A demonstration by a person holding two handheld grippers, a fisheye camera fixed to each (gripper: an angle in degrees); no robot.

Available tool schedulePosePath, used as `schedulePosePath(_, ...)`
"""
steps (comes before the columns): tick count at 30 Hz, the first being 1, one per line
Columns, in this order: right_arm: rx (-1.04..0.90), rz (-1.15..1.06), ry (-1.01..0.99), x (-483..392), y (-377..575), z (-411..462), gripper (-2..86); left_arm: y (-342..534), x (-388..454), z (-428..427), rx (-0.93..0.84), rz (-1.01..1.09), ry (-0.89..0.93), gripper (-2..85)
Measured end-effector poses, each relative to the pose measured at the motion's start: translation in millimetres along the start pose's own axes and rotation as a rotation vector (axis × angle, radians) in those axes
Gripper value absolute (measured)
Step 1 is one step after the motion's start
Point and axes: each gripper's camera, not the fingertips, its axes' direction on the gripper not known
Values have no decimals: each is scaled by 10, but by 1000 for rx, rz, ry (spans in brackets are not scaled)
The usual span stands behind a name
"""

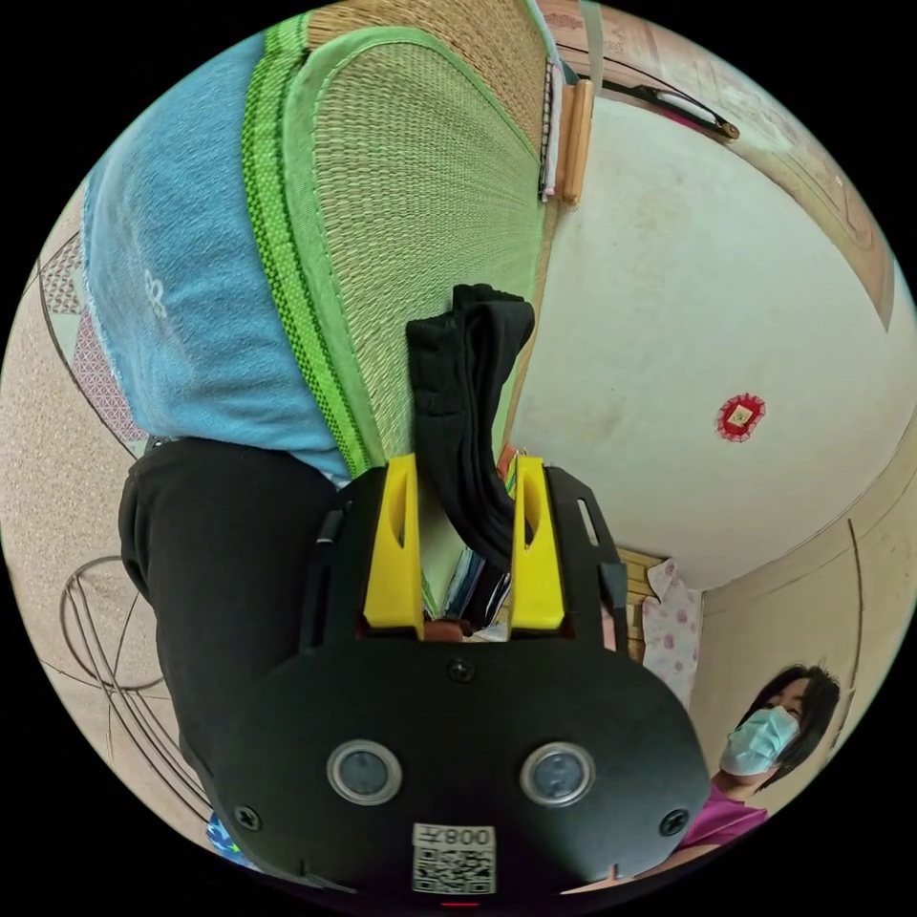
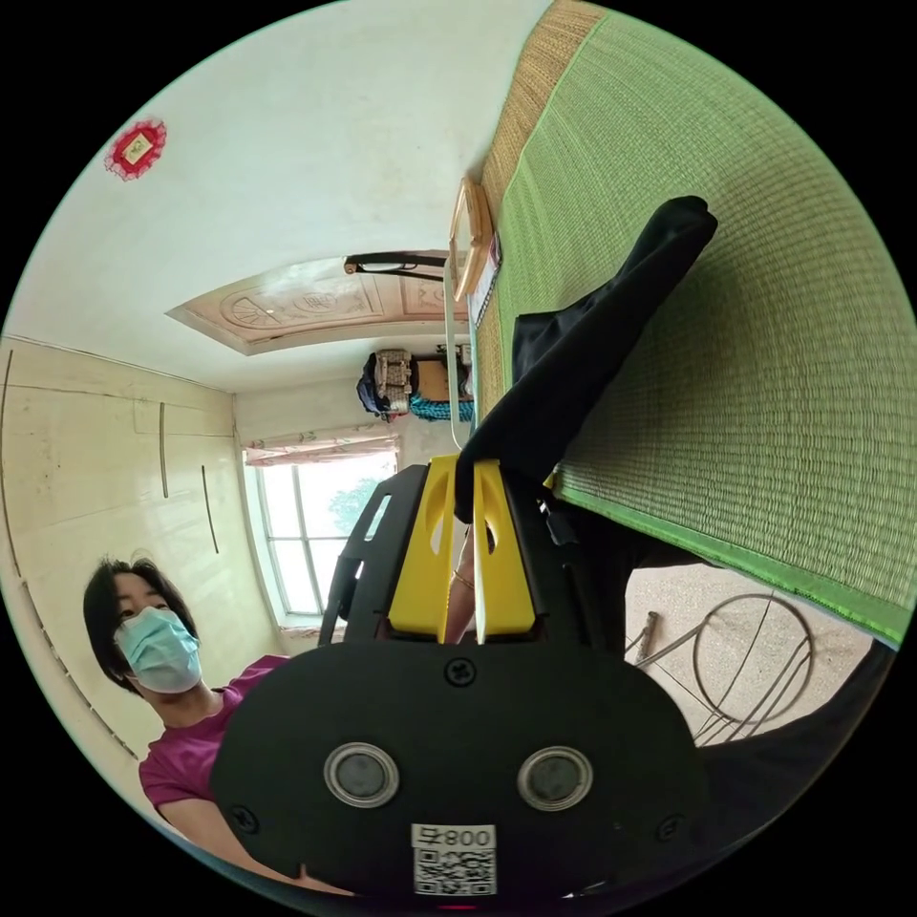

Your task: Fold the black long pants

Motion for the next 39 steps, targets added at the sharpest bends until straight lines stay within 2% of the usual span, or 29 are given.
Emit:
schedulePosePath(19,13,36,9,368,4,-628,20,-441,-68,308,-10,-43,2,121)
schedulePosePath(39,48,63,-4,429,130,-1486,19,-735,319,1855,-40,34,-49,39)
